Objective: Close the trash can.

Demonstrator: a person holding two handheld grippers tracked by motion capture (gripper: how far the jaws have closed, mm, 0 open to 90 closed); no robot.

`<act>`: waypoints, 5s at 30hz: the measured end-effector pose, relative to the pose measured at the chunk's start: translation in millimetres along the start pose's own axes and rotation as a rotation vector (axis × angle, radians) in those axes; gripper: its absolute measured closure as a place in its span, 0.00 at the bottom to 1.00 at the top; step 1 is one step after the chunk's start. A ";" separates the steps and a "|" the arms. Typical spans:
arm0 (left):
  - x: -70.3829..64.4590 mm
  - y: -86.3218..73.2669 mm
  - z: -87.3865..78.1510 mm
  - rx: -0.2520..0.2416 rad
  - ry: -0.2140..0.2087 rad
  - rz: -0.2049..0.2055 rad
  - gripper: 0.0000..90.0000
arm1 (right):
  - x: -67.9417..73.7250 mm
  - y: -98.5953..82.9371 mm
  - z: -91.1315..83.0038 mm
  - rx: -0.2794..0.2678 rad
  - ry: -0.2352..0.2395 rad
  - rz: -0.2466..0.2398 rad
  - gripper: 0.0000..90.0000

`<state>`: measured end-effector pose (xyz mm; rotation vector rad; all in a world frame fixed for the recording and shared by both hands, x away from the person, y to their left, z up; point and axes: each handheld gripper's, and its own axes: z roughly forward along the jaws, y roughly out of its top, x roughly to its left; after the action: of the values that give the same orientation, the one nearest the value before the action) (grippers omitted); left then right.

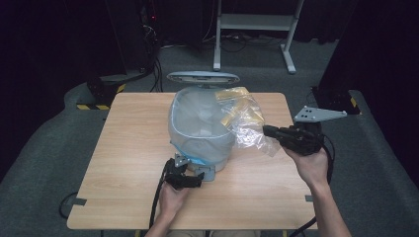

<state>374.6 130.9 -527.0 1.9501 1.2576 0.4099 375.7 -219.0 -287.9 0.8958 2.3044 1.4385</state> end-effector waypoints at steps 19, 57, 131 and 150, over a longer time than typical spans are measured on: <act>-0.1 0.0 0.1 0.000 -0.002 -0.003 0.04 | 2.9 11.3 20.0 0.040 0.030 -0.016 1.00; 0.1 0.1 0.1 0.000 -0.001 -0.001 0.04 | 4.5 33.7 46.3 0.077 0.044 -0.014 1.00; 0.2 0.0 0.1 0.000 -0.002 0.000 0.04 | 14.1 53.4 93.1 0.051 -0.026 -0.029 0.73; 0.2 0.0 0.1 0.000 -0.002 -0.001 0.04 | 9.8 37.0 61.8 -0.045 -0.055 0.001 0.67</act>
<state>374.8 131.1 -527.0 1.9494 1.2572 0.4074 414.2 -157.6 -283.2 0.9127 2.2234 1.4424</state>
